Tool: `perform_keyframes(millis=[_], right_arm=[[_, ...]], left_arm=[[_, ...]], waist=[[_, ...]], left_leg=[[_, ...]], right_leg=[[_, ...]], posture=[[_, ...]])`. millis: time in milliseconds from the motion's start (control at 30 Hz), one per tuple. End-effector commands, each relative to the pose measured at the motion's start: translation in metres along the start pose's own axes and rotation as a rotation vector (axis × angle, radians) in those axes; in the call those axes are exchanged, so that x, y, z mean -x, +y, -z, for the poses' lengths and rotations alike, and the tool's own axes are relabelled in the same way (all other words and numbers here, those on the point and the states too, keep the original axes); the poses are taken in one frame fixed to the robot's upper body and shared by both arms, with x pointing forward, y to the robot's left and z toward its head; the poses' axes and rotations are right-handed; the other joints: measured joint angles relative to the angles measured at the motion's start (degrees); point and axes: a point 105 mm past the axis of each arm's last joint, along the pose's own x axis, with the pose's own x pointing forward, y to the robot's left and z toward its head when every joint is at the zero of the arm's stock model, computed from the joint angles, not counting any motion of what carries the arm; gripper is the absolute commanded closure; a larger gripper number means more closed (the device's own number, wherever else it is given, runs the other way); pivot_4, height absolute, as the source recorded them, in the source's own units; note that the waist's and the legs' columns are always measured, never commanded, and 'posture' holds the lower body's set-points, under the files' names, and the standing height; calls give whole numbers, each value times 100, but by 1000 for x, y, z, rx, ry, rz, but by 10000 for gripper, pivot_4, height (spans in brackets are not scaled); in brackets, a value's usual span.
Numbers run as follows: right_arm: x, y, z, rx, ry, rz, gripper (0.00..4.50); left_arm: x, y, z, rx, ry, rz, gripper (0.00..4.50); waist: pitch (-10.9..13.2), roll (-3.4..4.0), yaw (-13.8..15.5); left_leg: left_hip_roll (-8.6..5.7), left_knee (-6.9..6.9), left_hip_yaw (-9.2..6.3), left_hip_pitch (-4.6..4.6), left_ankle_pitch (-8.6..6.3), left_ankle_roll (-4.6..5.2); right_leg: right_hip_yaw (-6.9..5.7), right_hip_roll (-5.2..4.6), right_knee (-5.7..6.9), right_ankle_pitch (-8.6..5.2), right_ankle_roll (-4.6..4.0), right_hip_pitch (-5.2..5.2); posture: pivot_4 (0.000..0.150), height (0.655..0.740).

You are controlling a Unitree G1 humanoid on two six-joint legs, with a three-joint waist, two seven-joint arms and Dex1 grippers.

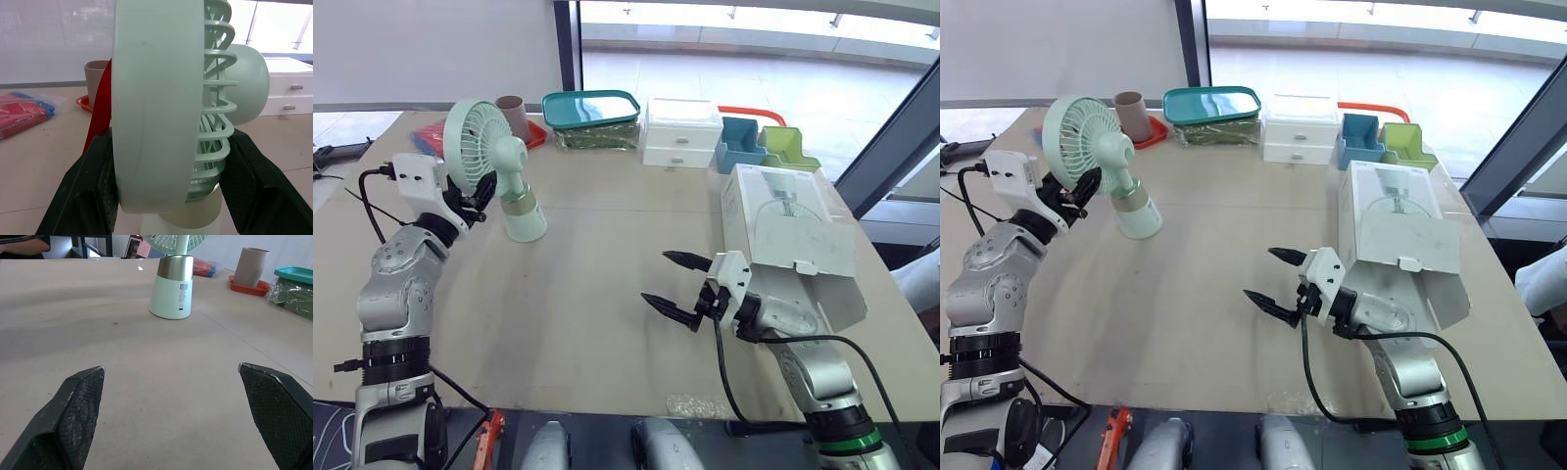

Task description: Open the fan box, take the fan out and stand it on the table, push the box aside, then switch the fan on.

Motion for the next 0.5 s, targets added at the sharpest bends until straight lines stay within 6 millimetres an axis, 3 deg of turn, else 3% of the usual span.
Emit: perform_keyframes(millis=[33, 100, 500], right_arm=[[1, 0, -14, 41, -39, -2, 0], [1, 0, -14, 40, -38, -2, 0], [2, 1, -13, 35, -35, -3, 0]], left_arm=[[-2, -1, -21, -21, -76, 20, 22005], [-2, -1, -20, -23, -73, 23, 25318], [-4, 0, -22, -26, -75, 16, 25333]], waist=[[0, 0, 0], [0, 0, 1], [0, 0, 3]], left_leg=[[0, 0, 0, 0, 0, 0], [0, 0, 0, 0, 0, 0], [-1, 2, -2, -2, 0, 0]], right_leg=[[0, 0, 0, 0, 0, 0], [-1, 0, 0, 0, 0, 0], [-3, -1, 0, 0, 0, 0]], posture=[[1500, 7400], [1500, 7400], [1500, 7400]])
